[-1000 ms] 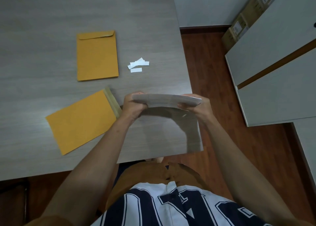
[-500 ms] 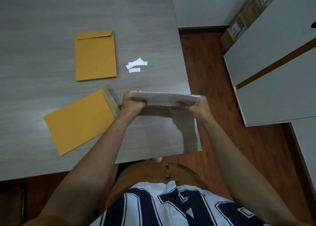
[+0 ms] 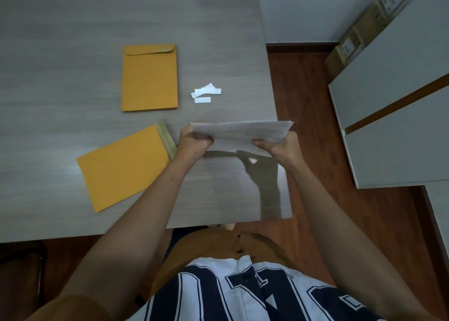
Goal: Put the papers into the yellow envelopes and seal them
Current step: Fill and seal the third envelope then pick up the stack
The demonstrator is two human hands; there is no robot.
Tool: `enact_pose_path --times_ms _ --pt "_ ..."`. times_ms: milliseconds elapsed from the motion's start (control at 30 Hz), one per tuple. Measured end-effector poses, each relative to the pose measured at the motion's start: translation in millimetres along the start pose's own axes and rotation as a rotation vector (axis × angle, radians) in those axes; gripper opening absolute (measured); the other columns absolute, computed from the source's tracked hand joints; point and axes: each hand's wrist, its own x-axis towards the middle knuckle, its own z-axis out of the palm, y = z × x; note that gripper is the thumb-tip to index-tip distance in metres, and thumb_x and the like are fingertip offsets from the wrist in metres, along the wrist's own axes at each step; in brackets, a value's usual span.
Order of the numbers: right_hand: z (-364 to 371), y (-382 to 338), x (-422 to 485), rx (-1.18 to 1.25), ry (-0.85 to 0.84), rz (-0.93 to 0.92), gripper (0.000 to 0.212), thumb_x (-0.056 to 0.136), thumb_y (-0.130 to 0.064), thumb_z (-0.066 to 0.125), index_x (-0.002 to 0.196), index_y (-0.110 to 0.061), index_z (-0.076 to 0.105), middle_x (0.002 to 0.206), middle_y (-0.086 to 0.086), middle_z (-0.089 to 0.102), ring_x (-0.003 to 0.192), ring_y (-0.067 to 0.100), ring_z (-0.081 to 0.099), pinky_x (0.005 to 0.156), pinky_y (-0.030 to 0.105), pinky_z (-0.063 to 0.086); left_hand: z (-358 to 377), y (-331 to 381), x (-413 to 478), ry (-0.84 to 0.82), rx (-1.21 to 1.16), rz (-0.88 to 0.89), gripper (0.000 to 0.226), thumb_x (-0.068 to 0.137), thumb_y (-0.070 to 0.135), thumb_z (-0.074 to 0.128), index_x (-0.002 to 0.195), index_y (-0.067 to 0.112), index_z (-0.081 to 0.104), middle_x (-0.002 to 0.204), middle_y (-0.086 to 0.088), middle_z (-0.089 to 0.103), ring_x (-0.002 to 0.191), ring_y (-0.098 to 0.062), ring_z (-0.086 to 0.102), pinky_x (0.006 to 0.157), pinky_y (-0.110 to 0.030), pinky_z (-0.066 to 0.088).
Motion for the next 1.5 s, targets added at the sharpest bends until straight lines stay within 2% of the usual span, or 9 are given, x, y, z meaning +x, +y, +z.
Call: enact_pose_path --times_ms 200,333,467,700,933,1100,1333,1400,1500 --pt "37.3 -35.5 18.2 0.017 -0.212 -0.050 0.035 0.069 -0.009 0.088 0.101 -0.013 0.075 0.103 0.001 0.075 0.091 0.015 0.074 0.082 0.034 0.060 -64.6 -3.9 -3.6 0.121 -0.047 0.011 0.031 0.079 0.000 0.073 0.096 0.024 0.062 0.090 0.015 0.066 0.075 0.009 0.064 0.065 -0.011 0.051" --pt "65.8 -50.5 28.0 -0.128 -0.278 -0.032 0.038 0.071 -0.010 0.086 0.107 -0.012 0.074 0.108 0.001 0.074 0.088 0.010 0.073 0.080 0.027 0.060 -98.2 -34.4 -4.0 0.407 0.150 -0.258 0.022 0.086 0.031 0.067 0.094 0.015 0.055 0.079 0.005 0.055 0.081 -0.020 0.060 0.061 -0.027 0.043" --pt "85.6 -55.6 28.8 -0.297 -0.256 -0.057 0.033 0.073 -0.011 0.084 0.105 -0.010 0.075 0.107 0.003 0.075 0.088 0.013 0.073 0.080 0.030 0.060 -104.1 -62.2 -0.6 0.178 0.436 -0.454 0.061 0.085 0.039 0.066 0.119 -0.011 0.056 0.115 -0.027 0.062 0.106 -0.039 0.060 0.078 -0.042 0.050" --pt "100.5 -54.5 18.9 -0.418 -0.208 -0.103 0.028 0.074 -0.012 0.081 0.102 -0.014 0.076 0.095 -0.006 0.073 0.069 -0.004 0.064 0.057 0.008 0.051 -98.4 -65.1 4.4 0.148 0.487 -0.474 0.077 0.078 0.048 0.069 0.135 0.001 0.044 0.133 -0.015 0.051 0.109 -0.029 0.057 0.068 -0.030 0.041" --pt "106.1 -49.7 15.3 -0.425 -0.291 -0.022 0.021 0.071 -0.013 0.083 0.087 -0.025 0.075 0.082 -0.015 0.070 0.070 -0.005 0.067 0.054 0.011 0.052 -105.7 -68.5 0.7 0.123 0.468 -0.403 0.072 0.077 0.055 0.065 0.124 0.003 0.049 0.122 -0.016 0.060 0.100 -0.029 0.062 0.053 -0.028 0.036" --pt "118.4 -52.2 24.4 -0.332 -0.404 0.105 0.030 0.067 -0.004 0.084 0.089 -0.021 0.075 0.098 -0.004 0.076 0.083 0.014 0.073 0.075 0.030 0.060 -107.9 -67.5 -3.1 0.083 0.532 -0.364 0.076 0.076 0.054 0.067 0.129 0.004 0.047 0.121 -0.013 0.060 0.103 -0.027 0.060 0.064 -0.030 0.040" --pt "143.6 -44.0 31.4 -0.271 -0.457 0.202 0.036 0.066 0.003 0.083 0.096 -0.015 0.075 0.105 0.004 0.075 0.087 0.017 0.073 0.078 0.032 0.059 -111.2 -62.9 -3.8 0.040 0.508 -0.359 0.071 0.076 0.049 0.072 0.125 0.005 0.044 0.121 -0.012 0.056 0.102 -0.026 0.056 0.065 -0.030 0.039" --pt "144.5 -39.4 31.8 -0.290 -0.412 0.207 0.037 0.066 -0.004 0.087 0.099 -0.014 0.076 0.103 0.002 0.076 0.086 0.016 0.073 0.079 0.032 0.059 -120.8 -59.1 -5.1 0.051 0.551 -0.292 0.081 0.068 0.050 0.079 0.126 0.008 0.042 0.125 -0.009 0.049 0.106 -0.024 0.051 0.074 -0.032 0.044" --pt "144.4 -35.2 28.8 -0.292 -0.351 0.187 0.032 0.070 -0.020 0.087 0.101 -0.018 0.076 0.100 -0.002 0.076 0.086 0.015 0.073 0.079 0.032 0.059 -143.6 -56.5 -6.3 -0.008 0.869 0.035 0.118 0.049 0.063 0.082 0.144 0.020 0.027 0.143 -0.006 0.034 0.133 -0.027 0.033 0.107 -0.037 0.035"
